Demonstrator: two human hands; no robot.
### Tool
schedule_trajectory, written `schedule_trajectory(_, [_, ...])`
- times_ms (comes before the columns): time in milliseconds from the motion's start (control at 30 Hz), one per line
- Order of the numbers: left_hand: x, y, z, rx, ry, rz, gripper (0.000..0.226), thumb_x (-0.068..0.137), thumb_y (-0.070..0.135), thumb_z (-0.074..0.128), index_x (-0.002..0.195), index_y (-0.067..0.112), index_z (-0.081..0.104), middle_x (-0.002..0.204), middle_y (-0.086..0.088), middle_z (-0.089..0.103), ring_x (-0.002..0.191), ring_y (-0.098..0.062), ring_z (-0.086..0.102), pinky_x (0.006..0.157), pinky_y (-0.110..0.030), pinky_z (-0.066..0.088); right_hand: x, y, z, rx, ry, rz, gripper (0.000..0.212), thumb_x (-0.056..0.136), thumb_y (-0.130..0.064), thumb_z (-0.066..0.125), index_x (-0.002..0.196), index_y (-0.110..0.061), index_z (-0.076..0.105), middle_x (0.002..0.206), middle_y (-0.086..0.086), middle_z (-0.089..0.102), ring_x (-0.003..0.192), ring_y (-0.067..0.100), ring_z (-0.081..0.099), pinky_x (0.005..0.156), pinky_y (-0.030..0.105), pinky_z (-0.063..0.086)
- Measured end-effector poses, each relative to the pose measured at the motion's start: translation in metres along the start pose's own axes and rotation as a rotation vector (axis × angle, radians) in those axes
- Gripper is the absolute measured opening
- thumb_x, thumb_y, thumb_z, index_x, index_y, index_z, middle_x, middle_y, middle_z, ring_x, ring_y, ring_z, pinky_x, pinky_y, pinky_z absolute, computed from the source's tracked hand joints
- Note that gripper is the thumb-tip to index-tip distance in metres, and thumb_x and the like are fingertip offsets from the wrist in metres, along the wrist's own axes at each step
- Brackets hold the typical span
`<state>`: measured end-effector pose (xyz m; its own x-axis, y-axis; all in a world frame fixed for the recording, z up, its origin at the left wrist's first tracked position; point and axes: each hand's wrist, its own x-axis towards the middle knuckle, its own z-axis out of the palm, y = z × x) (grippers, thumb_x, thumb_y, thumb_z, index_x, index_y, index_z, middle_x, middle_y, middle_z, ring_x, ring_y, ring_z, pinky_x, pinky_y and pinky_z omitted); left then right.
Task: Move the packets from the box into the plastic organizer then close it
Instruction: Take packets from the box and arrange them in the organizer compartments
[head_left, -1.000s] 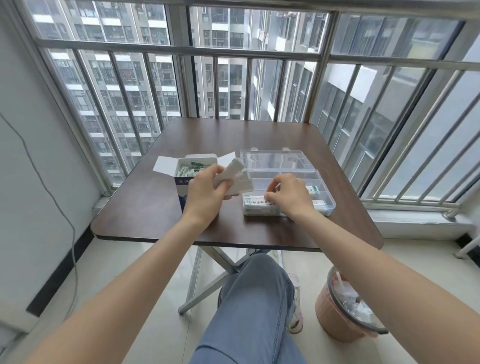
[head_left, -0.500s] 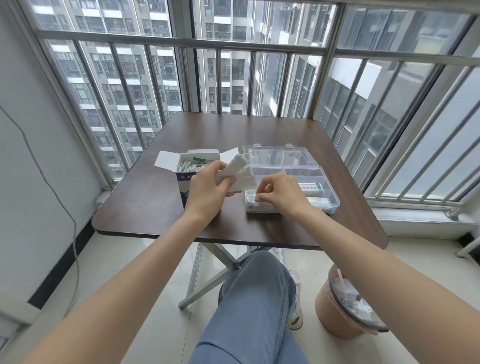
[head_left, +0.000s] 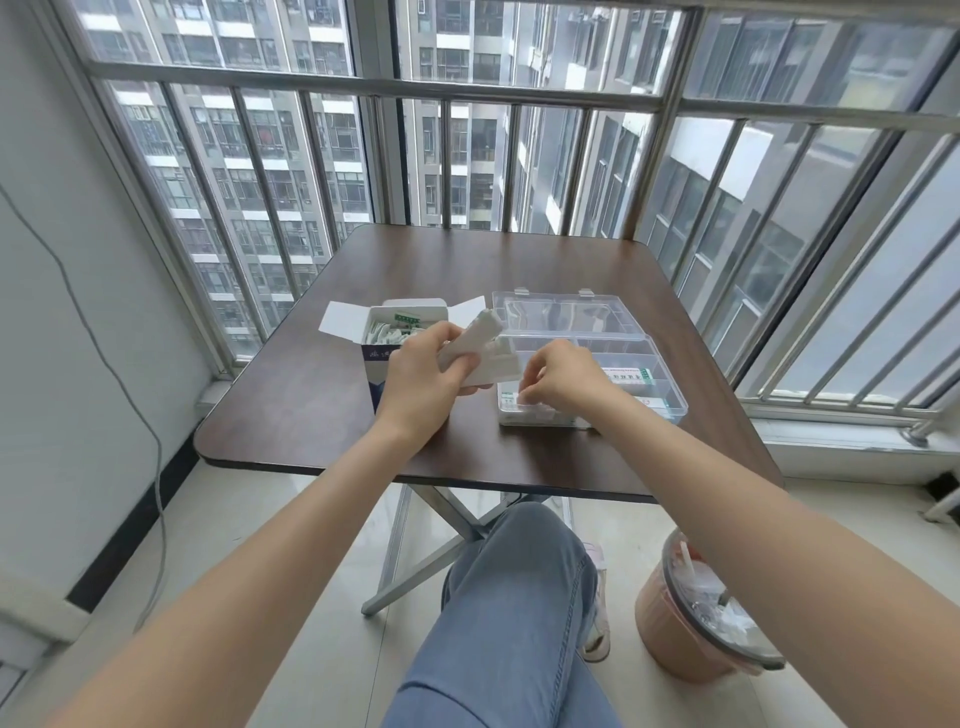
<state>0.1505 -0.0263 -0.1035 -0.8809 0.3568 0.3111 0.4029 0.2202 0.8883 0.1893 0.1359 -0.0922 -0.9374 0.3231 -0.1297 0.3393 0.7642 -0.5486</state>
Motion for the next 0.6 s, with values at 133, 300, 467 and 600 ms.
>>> schedule_trajectory(133, [-0.001,0.002,0.001,-0.088,-0.032,-0.044,0.014,0.086,0.004,0.064,0.082,0.017,0.061,0.097,-0.014,0.066,0.092,-0.029,0.066,0.068,-0.041,0.06,-0.008,0.001,-0.01,0.127,-0.026,-0.01,0.024,0.079,-0.005,0.066,0.06,-0.018,0.059,0.065,0.003,0.063,0.054,0.008,0.054,0.045,0.012,0.038])
schedule_trajectory(300, [-0.004,0.01,0.007,-0.273,-0.025,-0.155,0.012,0.087,-0.001,0.061,0.086,0.012,0.06,0.1,-0.014,0.064,0.086,-0.03,0.069,0.065,-0.028,0.059,-0.023,0.002,-0.029,0.543,-0.001,0.019,0.018,0.09,-0.007,0.056,0.075,-0.015,0.062,0.069,0.001,0.063,0.055,0.008,0.058,0.043,0.013,0.035])
schedule_trajectory(467, [-0.005,0.023,0.016,-0.446,-0.095,-0.229,0.008,0.09,0.0,0.058,0.096,0.005,0.058,0.1,-0.017,0.065,0.075,-0.027,0.071,0.06,-0.022,0.057,-0.041,0.009,-0.037,0.931,-0.175,0.021,0.006,0.09,-0.017,0.062,0.087,-0.013,0.065,0.073,0.001,0.068,0.059,0.006,0.066,0.05,0.011,0.044])
schedule_trajectory(600, [-0.008,0.034,0.027,-0.525,-0.212,-0.271,0.007,0.097,0.011,0.05,0.1,0.008,0.056,0.095,-0.014,0.067,0.064,-0.022,0.071,0.058,-0.021,0.056,-0.043,0.019,-0.041,0.995,-0.046,0.021,0.011,0.085,-0.002,0.065,0.079,-0.01,0.061,0.068,0.003,0.065,0.055,0.003,0.064,0.054,0.01,0.048])
